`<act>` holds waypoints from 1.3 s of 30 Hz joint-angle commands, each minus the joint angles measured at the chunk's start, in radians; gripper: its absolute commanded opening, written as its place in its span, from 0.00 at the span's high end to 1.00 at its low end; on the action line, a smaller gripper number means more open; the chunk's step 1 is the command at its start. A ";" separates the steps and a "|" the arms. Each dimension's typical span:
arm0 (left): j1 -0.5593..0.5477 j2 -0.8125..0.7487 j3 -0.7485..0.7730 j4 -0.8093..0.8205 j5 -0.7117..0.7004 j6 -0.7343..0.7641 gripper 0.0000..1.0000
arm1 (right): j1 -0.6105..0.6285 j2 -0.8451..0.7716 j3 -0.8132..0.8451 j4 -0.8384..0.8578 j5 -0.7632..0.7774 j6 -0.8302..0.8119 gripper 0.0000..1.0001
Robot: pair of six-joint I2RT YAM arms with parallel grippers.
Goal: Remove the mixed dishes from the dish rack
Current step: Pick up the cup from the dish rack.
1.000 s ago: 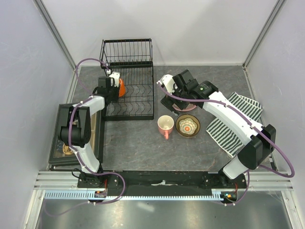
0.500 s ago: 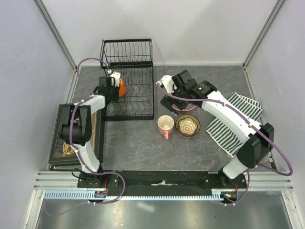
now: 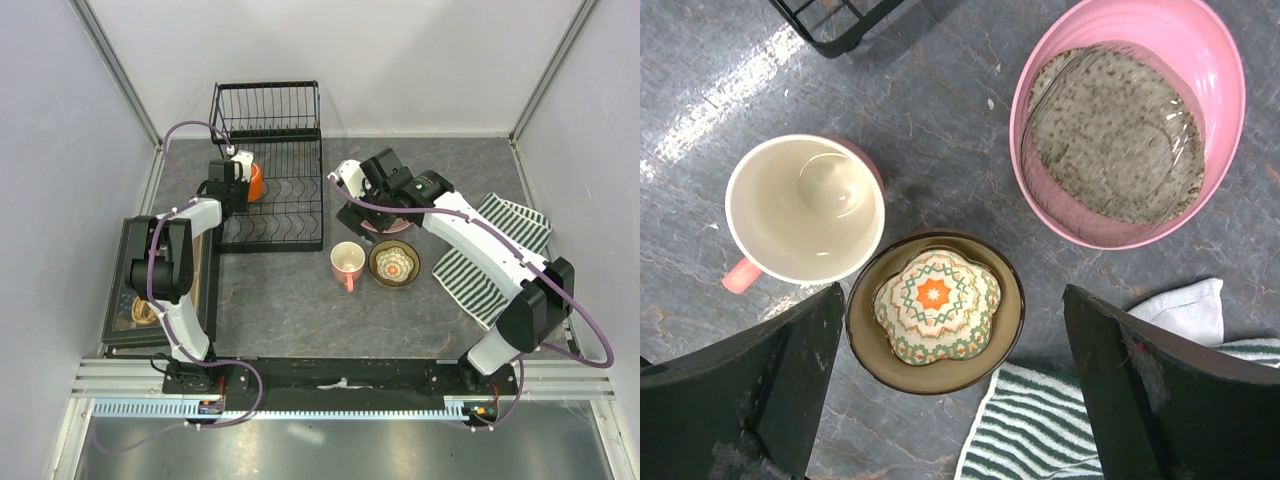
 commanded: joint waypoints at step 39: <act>0.004 -0.629 0.003 -0.403 0.808 -0.114 0.98 | -0.086 -0.091 -0.045 0.252 -0.036 0.083 0.02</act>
